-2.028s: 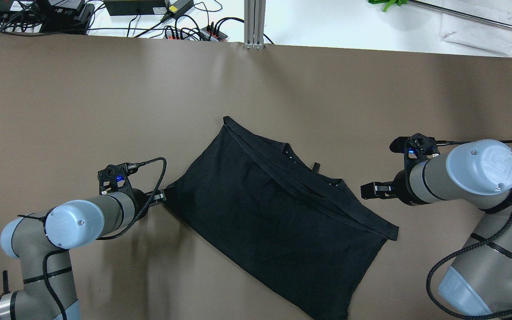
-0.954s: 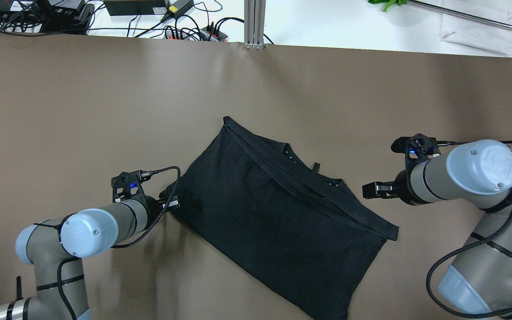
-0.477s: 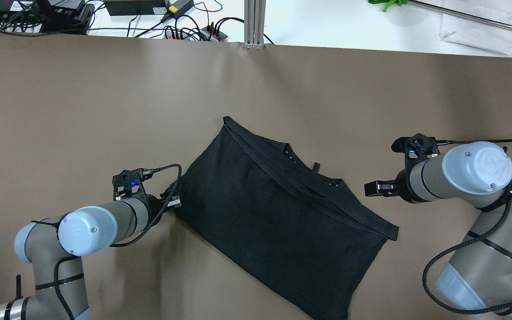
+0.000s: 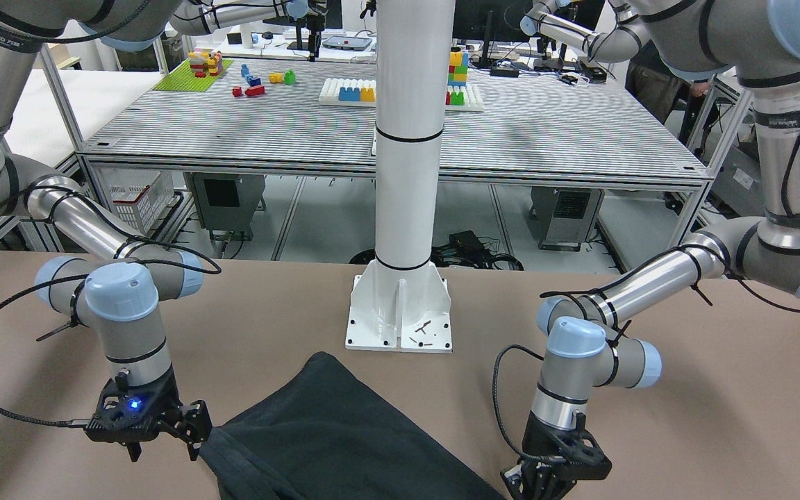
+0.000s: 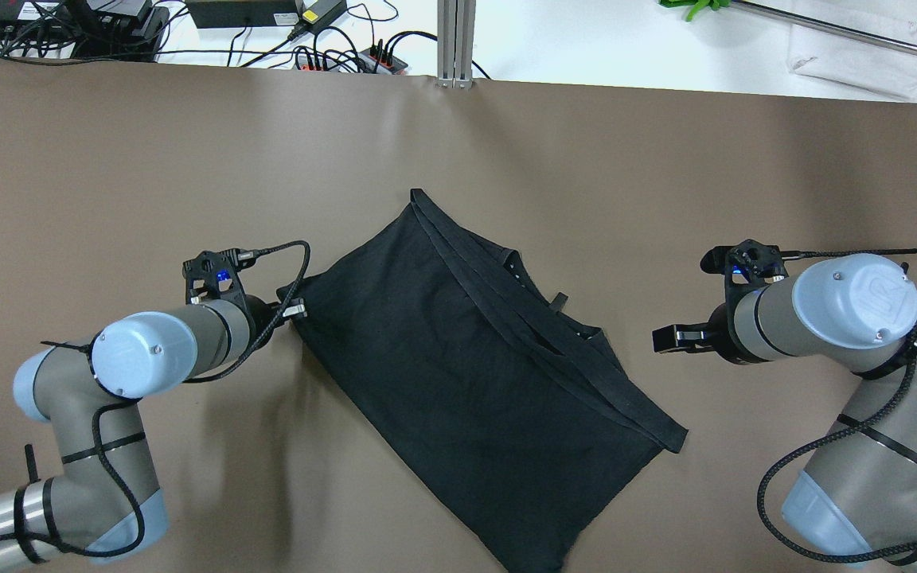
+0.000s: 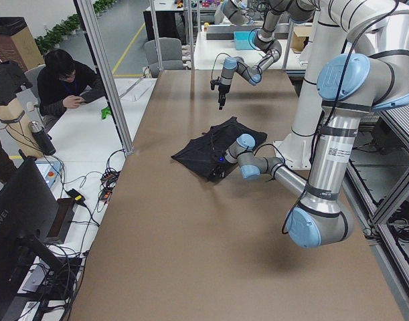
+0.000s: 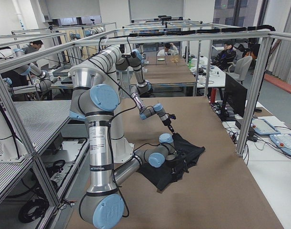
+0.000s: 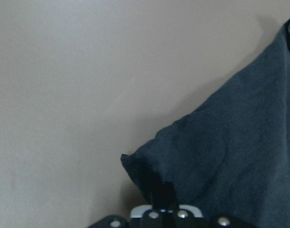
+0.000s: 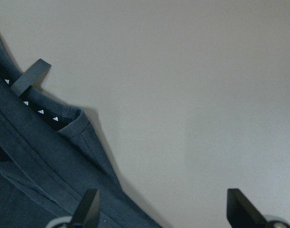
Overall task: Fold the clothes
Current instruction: 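Pull the grasped edge away from the robot with the left gripper, rotating the shirt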
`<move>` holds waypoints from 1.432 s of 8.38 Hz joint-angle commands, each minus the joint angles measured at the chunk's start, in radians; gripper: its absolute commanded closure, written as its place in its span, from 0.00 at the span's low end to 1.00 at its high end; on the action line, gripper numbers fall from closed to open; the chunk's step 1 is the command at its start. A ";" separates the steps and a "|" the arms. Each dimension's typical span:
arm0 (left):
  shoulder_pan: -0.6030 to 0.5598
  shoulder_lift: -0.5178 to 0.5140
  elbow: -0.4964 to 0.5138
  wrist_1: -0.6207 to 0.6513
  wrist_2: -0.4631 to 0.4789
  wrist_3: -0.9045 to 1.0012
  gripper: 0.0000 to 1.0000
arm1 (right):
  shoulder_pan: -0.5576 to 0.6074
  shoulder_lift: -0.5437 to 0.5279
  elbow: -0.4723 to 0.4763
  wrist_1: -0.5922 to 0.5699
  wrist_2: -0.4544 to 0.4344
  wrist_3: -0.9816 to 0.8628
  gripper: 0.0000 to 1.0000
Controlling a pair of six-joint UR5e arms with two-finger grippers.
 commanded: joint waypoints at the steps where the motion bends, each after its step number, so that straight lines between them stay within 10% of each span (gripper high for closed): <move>1: -0.104 -0.128 0.141 0.001 -0.001 0.053 1.00 | 0.000 0.000 0.005 0.000 0.005 0.000 0.06; 5: -0.199 -0.482 0.503 -0.002 -0.001 0.121 1.00 | 0.000 -0.003 0.031 -0.001 0.014 0.001 0.06; 10: -0.266 -0.579 0.673 -0.016 0.005 0.234 1.00 | -0.009 0.010 0.036 -0.001 0.039 0.009 0.06; 12: -0.263 -0.582 0.690 -0.032 0.060 0.231 0.06 | -0.011 0.023 0.037 -0.001 0.040 0.012 0.06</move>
